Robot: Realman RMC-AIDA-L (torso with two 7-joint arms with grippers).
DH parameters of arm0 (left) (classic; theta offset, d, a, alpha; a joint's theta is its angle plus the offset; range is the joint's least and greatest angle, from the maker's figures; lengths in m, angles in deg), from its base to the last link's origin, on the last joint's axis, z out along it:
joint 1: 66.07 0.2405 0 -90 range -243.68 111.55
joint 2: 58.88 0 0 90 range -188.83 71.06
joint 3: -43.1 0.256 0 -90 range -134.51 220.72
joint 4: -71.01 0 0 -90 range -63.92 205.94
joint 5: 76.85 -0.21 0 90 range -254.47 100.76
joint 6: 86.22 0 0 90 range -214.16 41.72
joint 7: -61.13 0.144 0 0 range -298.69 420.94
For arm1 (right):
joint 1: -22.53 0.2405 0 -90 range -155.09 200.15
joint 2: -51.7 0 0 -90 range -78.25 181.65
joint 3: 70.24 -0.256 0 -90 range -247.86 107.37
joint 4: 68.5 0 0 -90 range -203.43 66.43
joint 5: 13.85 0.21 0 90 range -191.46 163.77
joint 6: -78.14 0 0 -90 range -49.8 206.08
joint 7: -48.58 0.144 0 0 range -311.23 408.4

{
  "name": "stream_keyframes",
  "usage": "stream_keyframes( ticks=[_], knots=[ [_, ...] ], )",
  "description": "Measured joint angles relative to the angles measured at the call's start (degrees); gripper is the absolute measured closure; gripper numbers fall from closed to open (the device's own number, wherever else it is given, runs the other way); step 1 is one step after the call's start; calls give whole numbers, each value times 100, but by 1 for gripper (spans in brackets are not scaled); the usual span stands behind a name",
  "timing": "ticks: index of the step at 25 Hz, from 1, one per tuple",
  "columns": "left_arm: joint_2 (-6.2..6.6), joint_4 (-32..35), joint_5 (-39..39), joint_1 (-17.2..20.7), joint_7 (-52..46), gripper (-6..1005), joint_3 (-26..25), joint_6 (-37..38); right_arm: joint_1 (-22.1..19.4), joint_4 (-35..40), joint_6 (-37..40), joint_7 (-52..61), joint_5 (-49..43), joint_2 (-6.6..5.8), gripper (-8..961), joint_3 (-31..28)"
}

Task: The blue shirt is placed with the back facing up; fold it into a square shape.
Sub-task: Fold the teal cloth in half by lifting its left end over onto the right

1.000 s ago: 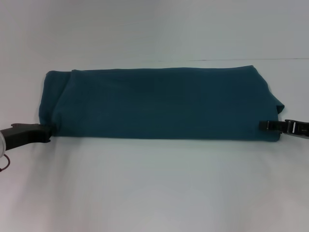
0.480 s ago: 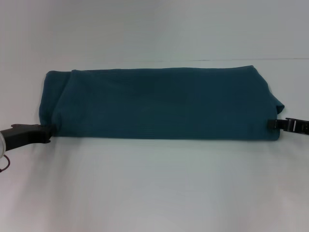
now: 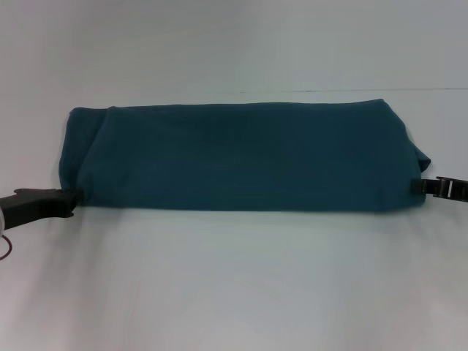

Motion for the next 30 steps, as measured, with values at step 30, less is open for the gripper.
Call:
stream_keyframes(
  ticks=[30],
  knots=[
    [-15,361,-1,417,-120,967,1,906,-401,-29,325,-340,190,-226,944,-280]
  ],
)
